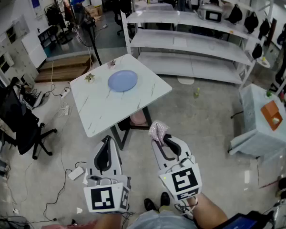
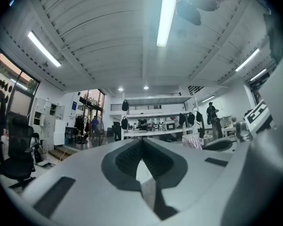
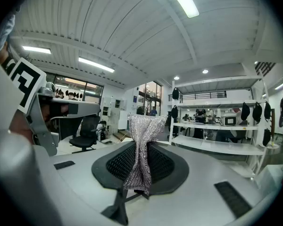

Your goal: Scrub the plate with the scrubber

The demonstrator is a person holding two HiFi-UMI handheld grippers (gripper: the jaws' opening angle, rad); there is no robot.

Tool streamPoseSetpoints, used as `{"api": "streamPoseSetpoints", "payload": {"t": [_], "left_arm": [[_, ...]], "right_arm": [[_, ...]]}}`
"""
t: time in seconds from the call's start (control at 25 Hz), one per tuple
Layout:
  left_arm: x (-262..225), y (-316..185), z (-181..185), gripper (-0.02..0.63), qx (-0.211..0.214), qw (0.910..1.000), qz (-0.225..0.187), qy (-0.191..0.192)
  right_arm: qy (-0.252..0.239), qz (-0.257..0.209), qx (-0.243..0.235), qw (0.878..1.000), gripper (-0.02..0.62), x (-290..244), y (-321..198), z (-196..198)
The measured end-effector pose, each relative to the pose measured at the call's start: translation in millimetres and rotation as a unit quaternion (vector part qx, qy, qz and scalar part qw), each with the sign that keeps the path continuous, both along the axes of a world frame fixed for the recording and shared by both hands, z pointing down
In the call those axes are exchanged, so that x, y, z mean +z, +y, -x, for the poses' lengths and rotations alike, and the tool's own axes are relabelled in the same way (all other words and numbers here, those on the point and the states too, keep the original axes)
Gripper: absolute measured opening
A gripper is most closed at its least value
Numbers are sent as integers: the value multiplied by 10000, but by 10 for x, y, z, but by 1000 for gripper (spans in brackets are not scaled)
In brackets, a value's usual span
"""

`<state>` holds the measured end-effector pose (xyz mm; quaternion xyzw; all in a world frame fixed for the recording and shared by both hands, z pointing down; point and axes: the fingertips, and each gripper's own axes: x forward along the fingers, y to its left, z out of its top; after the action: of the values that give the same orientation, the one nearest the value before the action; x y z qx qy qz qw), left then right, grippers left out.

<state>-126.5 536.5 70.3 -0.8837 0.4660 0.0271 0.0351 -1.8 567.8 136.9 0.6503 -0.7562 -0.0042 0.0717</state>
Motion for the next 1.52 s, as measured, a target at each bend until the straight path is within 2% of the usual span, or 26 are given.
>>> {"api": "streamPoseSetpoints", "payload": {"t": [0.32, 0.56, 0.88, 1.16, 1.36, 1.52], "left_arm": [[63, -50, -162, 6, -15, 10000, 50, -51], [153, -115, -367, 6, -81, 9998, 66, -146], [294, -505, -607, 6, -158, 9996, 161, -165], [523, -1427, -659, 6, -330, 9988, 345, -126], [795, -2493, -675, 6, -396, 9971, 623, -162], [810, -3339, -685, 6, -393, 9966, 694, -221]], "right_arm": [[-59, -33, -90, 9999, 89, 47, -39, -137], [-270, -84, -60, 9996, 95, 58, -93, -515], [-248, 130, -74, 9996, 95, 237, -538, -873], [-206, 330, -346, 9986, 95, 480, -1450, -867], [-267, 483, -591, 9967, 95, 647, -2472, -791], [-341, 594, -766, 9947, 95, 682, -3305, -683]]}}
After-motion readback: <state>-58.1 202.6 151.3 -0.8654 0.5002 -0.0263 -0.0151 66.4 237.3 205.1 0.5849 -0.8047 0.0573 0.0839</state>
